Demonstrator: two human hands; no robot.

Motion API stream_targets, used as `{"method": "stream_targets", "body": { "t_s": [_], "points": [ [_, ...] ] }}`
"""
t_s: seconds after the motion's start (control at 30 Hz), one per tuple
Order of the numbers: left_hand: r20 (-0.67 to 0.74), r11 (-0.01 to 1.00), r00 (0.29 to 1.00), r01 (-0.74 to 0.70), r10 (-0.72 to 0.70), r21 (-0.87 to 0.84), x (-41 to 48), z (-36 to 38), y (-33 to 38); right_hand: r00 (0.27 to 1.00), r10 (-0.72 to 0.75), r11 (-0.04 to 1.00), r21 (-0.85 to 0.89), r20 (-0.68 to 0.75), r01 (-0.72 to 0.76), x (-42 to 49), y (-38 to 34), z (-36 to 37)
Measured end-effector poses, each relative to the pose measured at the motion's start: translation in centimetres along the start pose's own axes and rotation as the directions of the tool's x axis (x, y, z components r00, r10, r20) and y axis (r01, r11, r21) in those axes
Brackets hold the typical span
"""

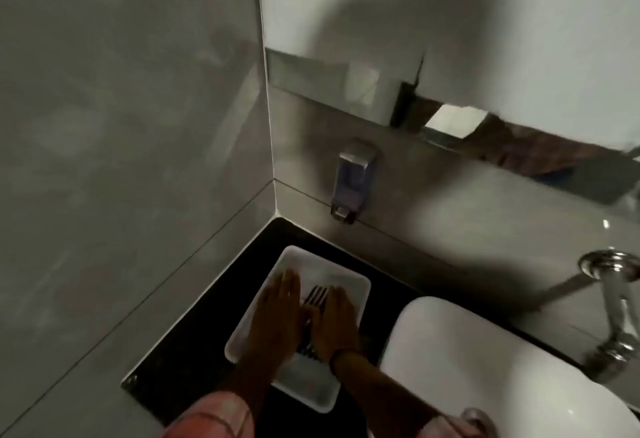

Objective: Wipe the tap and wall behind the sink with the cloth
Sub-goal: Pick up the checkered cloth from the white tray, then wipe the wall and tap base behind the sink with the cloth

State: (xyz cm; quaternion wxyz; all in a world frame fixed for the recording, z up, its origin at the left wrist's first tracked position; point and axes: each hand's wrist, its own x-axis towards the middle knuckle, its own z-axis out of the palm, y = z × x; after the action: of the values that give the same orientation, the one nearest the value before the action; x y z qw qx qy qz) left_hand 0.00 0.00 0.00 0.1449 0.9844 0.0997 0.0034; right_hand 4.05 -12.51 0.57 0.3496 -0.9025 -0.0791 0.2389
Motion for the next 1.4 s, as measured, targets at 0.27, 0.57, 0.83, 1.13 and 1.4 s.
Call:
{"method": "stream_targets", "body": {
  "t_s": [0.27, 0.57, 0.83, 1.13, 1.4],
  "points": [
    [0.284, 0.927, 0.900, 0.367, -0.332, -0.080, 1.8, 4.3, -1.7, 0.856, 0.517, 0.856, 0.004, 0.010, -0.517, 5.0, 0.1, 3.5],
    [0.282, 0.784, 0.893, 0.445, -0.352, -0.432, 5.2, 5.3, -3.3, 0.810, 0.587, 0.807, 0.060, 0.021, -0.587, 8.1, 0.3, 2.2],
    [0.367, 0.464, 0.921, 0.384, -0.131, -0.798, 6.1, 1.4, -2.0, 0.949, 0.293, 0.750, 0.588, 0.114, -0.302, 1.3, -1.9, -5.6],
    [0.206, 0.885, 0.975, 0.023, 0.082, -0.464, -0.1, 3.8, 13.9, 0.915, 0.396, 0.373, 0.924, -0.077, -0.084, -18.0, 2.9, -24.1],
    [0.071, 0.969, 0.972, -0.215, 0.225, -0.125, -2.9, 7.3, 17.1, 0.467, 0.551, 0.442, 0.716, -0.692, 0.540, -29.0, 7.4, -37.8]
  ]
}}
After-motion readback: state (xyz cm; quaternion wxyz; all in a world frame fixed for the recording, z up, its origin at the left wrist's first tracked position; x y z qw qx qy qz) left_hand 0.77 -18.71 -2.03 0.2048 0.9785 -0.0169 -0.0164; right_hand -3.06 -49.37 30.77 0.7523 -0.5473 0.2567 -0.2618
